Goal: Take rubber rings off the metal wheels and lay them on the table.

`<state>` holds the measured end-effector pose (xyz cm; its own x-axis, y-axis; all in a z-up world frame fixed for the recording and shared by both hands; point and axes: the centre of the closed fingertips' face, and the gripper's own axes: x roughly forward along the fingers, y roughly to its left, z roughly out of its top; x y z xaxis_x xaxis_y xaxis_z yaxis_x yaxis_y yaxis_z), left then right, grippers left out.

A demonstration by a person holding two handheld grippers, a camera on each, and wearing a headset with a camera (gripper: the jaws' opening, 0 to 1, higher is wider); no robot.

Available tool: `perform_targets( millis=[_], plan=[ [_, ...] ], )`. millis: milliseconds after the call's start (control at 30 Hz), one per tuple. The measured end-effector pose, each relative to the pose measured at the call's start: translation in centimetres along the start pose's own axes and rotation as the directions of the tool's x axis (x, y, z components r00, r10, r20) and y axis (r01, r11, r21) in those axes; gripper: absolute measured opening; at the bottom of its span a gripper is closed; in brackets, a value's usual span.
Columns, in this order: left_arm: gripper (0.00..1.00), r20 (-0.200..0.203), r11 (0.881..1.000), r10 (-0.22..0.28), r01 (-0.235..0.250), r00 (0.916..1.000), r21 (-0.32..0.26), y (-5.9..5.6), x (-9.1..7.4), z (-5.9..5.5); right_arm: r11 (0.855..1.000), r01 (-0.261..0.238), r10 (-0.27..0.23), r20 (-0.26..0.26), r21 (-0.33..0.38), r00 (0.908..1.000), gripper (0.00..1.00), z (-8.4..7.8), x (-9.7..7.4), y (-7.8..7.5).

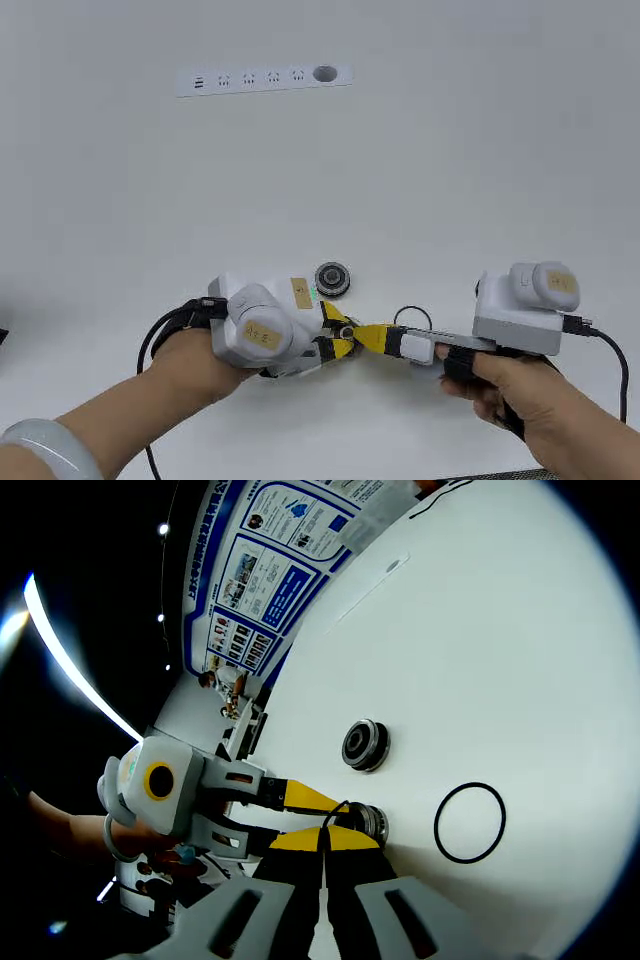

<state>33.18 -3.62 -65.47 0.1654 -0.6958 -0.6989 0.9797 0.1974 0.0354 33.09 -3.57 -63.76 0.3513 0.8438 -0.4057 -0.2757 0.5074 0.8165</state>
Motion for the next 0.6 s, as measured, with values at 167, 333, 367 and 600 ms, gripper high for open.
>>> perform_targets(
  millis=[167,333,367,600],
  plan=[
    [0.13,-0.005,1.0,-0.004,0.004,1.0,0.01,0.0,0.0,0.1,1.0,0.01,-0.01,0.007,0.02,0.9999,0.01,0.1,0.0,-0.5],
    [0.14,0.0,1.0,-0.003,0.003,1.0,0.007,0.0,0.0,0.0,1.0,0.019,-0.019,0.006,0.018,0.9998,0.02,0.1,0.2,-0.7],
    [0.14,0.001,1.0,-0.003,0.003,1.0,0.006,0.0,0.0,0.0,1.0,0.022,-0.022,0.005,0.018,0.9998,0.02,0.1,0.2,-0.8],
    [0.15,0.012,1.0,-0.004,0.004,0.9999,-0.012,0.0,0.0,0.1,0.999,0.034,-0.034,0.004,0.02,0.9994,0.02,0.0,0.1,-1.1]
  ],
)
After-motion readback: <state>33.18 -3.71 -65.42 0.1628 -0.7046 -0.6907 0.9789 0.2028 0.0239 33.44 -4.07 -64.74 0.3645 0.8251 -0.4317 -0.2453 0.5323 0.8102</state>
